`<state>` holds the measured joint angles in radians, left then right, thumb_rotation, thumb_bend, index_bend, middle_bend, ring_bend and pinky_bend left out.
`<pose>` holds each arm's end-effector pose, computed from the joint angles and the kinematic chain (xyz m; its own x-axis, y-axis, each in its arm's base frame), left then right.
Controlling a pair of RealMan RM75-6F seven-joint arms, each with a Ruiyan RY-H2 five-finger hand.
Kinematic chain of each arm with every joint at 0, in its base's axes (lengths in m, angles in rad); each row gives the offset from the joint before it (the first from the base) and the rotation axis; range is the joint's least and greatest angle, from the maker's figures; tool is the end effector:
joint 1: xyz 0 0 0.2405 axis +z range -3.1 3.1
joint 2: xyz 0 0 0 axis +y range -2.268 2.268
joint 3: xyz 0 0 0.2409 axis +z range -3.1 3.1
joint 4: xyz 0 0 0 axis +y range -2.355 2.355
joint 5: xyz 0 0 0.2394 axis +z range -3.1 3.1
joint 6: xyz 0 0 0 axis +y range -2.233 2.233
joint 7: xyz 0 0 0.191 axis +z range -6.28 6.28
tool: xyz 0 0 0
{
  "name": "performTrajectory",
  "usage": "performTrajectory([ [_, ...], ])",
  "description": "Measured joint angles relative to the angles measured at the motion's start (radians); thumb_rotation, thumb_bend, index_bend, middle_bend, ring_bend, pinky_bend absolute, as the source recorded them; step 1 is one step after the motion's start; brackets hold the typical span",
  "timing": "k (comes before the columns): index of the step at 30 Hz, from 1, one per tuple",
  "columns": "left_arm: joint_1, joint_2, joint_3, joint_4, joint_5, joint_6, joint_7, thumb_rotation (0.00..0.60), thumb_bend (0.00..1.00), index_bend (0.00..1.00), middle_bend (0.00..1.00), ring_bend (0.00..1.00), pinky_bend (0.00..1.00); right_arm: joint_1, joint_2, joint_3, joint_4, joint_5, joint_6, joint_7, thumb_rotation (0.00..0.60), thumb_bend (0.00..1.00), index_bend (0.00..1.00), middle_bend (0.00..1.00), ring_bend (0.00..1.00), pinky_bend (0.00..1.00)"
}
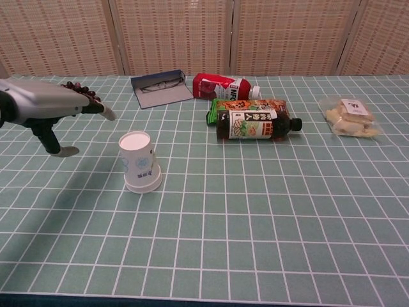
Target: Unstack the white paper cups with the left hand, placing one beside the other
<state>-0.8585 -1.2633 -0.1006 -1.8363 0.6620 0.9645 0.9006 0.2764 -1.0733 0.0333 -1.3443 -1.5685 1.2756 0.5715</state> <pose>-0.1375 0.3627 -0.0183 0.7502 0.3196 0.5788 0.6612 -0.3718 -0.6516 -0.3366 -0.2953 0.1402 0.1842 -0.1693 0.9682 -0.9786 -0.1230 0.1647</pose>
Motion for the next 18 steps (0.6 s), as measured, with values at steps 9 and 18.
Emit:
performTrajectory([
  [9,-0.095,-0.044,0.012,-0.003,-0.114,0.032,0.072,0.6,0.41,0.11,0.07,0.05,0.17,-0.001,0.01,-0.005,0.023,-0.008,0.012,0.055,0.6,0.25,0.0,0.0,0.0,0.0],
  [18,-0.153,-0.059,0.031,-0.051,-0.188,0.113,0.133,0.6,0.41,0.11,0.07,0.05,0.17,0.0,0.013,-0.007,0.037,-0.01,0.019,0.085,0.6,0.25,0.0,0.0,0.0,0.0],
])
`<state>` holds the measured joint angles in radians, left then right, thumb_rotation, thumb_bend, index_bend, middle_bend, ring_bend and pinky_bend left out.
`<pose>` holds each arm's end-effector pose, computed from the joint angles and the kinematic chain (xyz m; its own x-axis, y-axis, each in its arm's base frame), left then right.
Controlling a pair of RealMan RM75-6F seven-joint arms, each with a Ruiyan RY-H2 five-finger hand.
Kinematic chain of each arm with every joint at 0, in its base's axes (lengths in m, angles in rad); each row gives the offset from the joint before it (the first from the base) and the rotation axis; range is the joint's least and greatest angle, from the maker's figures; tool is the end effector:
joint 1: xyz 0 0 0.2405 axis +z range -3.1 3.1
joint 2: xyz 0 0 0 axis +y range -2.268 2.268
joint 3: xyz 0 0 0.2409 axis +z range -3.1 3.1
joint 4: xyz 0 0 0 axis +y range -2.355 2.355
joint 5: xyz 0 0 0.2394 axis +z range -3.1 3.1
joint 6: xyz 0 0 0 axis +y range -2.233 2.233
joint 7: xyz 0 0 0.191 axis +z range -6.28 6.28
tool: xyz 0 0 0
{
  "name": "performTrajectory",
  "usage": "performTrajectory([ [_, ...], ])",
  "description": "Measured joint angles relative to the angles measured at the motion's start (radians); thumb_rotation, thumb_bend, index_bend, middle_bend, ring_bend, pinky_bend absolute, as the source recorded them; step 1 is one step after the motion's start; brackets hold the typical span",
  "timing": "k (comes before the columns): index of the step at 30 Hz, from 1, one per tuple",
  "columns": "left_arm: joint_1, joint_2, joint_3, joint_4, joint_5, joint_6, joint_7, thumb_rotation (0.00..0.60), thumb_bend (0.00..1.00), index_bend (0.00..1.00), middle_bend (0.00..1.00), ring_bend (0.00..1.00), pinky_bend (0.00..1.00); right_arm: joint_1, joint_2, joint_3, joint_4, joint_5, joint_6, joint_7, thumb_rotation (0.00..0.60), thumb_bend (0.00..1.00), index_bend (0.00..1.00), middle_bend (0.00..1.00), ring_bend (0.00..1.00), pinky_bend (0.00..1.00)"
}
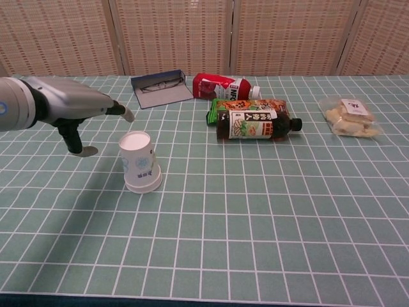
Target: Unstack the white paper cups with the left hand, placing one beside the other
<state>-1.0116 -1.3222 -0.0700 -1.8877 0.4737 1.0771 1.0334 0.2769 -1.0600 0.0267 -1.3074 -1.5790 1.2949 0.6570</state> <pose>-0.1041 0.3581 -0.0335 0.7960 0.3099 0.5199 0.6051 -0.3893 -0.6945 -0.3425 -0.2961 0.1532 0.1500 -0.1619 0.9753 -0.9837 -0.1234 0.1308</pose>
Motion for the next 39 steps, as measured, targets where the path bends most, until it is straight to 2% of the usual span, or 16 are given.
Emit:
performTrajectory([
  [13,-0.064,-0.057,0.008,-0.081,-0.094,0.144,0.085,0.6,0.41,0.11,0.07,0.05,0.17,0.004,0.004,-0.016,0.011,-0.031,0.018,0.037,0.6,0.25,0.0,0.0,0.0,0.0],
  [29,-0.1,-0.103,0.007,-0.052,-0.132,0.156,0.099,0.6,0.41,0.12,0.07,0.05,0.17,-0.005,0.013,-0.026,0.004,-0.045,0.049,0.041,0.6,0.25,0.0,0.0,0.0,0.0],
  [39,-0.122,-0.119,0.005,-0.048,-0.149,0.165,0.111,0.6,0.41,0.15,0.07,0.05,0.17,-0.008,0.014,-0.027,0.004,-0.044,0.058,0.038,0.6,0.25,0.0,0.0,0.0,0.0],
])
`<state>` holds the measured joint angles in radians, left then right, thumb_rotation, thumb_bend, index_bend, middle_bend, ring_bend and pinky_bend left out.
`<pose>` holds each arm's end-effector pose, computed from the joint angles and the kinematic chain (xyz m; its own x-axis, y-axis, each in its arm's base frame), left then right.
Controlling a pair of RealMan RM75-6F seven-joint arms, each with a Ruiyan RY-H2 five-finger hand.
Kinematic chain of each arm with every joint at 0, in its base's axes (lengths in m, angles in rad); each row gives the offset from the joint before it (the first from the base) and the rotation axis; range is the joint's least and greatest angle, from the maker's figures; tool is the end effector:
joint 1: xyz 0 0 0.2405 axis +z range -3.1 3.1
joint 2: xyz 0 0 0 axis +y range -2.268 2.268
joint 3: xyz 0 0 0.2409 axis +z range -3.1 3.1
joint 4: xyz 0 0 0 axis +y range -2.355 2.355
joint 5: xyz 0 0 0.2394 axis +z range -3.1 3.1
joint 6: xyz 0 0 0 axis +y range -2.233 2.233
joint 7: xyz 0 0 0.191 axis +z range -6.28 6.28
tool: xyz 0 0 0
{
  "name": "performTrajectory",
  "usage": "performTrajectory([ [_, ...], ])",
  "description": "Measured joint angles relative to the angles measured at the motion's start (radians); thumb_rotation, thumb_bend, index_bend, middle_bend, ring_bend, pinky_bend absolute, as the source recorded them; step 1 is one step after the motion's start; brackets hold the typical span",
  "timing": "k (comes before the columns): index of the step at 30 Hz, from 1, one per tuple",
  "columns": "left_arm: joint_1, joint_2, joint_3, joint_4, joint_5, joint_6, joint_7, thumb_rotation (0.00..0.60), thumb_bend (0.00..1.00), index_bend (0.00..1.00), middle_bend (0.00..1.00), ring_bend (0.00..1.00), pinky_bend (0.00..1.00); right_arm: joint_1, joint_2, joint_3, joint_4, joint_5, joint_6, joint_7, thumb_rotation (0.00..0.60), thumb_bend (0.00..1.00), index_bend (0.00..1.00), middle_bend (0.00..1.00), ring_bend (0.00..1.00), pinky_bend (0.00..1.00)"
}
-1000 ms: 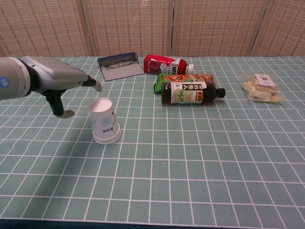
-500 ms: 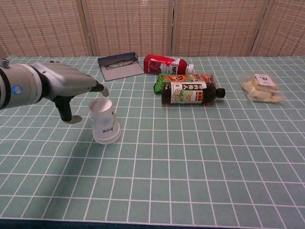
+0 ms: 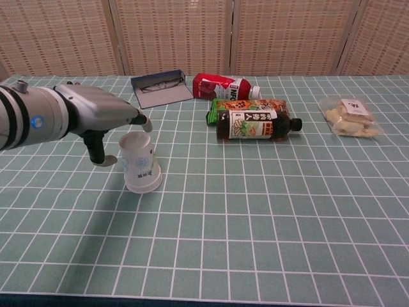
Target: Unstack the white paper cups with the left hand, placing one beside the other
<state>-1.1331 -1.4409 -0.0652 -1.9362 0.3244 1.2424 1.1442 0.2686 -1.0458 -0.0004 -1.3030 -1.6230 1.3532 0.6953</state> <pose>-0.0696 0.3370 -0.0565 0.8252 0.3030 0.4766 0.5642 -0.4014 -0.7216 -0.3378 -0.2860 0.1573 0.1407 -0.1680 0.9757 -0.9794 -0.1677 0.1124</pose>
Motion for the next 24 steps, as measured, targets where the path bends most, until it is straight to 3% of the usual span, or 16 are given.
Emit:
performTrajectory([
  [24,-0.012,0.0,0.006,0.006,0.008,0.002,-0.015,0.6,0.41,0.24,0.07,0.05,0.17,0.0,0.001,-0.002,-0.006,0.007,-0.002,-0.012,0.6,0.25,0.0,0.0,0.0,0.0],
])
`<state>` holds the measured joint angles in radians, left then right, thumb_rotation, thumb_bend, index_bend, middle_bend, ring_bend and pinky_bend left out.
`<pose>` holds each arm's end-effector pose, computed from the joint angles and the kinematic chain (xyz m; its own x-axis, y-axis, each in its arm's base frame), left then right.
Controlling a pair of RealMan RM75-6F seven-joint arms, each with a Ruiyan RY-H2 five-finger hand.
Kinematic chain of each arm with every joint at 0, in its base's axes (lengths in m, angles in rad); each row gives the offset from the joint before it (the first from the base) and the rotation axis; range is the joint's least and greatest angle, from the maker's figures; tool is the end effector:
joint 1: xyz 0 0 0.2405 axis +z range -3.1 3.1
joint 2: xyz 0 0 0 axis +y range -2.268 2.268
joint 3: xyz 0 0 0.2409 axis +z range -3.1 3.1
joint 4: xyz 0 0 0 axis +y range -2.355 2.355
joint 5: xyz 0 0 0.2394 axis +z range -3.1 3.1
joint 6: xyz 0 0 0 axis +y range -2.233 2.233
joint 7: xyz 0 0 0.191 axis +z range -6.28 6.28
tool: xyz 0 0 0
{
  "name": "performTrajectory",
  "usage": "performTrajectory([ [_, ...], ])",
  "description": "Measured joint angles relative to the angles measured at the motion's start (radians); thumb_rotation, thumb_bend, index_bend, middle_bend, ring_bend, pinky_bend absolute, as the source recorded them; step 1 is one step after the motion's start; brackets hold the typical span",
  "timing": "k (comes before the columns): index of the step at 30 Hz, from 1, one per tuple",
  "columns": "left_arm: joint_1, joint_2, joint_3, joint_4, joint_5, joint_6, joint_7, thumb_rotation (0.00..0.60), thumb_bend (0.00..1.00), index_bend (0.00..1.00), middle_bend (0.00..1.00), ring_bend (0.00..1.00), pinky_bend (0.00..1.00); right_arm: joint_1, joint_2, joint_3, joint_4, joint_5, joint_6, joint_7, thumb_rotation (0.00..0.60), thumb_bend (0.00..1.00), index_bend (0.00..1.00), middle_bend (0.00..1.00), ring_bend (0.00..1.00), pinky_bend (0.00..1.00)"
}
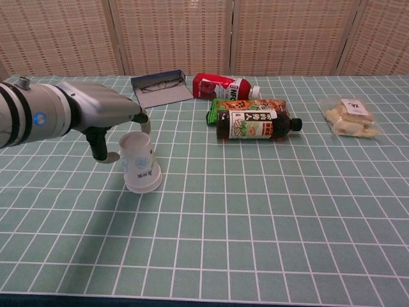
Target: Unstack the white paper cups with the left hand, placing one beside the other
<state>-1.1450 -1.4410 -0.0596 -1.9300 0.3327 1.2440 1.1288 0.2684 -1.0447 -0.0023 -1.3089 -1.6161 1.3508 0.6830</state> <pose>-0.0667 0.3392 -0.0559 0.8250 0.2909 0.4845 0.5649 -0.4030 -0.7201 -0.3383 -0.2855 0.1569 0.1467 -0.1668 0.9750 -0.9795 -0.1622 0.1196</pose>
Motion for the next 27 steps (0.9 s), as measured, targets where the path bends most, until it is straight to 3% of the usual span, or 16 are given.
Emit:
performTrajectory([
  [15,-0.008,-0.001,-0.002,0.021,0.006,-0.026,-0.015,0.6,0.41,0.34,0.07,0.05,0.17,-0.003,0.002,0.002,-0.002,0.005,0.002,-0.002,0.6,0.25,0.0,0.0,0.0,0.0],
  [27,-0.027,0.006,-0.012,0.014,-0.009,-0.023,-0.006,0.6,0.41,0.36,0.07,0.05,0.17,0.001,0.0,0.003,0.006,0.009,-0.007,0.002,0.6,0.25,0.0,0.0,0.0,0.0],
])
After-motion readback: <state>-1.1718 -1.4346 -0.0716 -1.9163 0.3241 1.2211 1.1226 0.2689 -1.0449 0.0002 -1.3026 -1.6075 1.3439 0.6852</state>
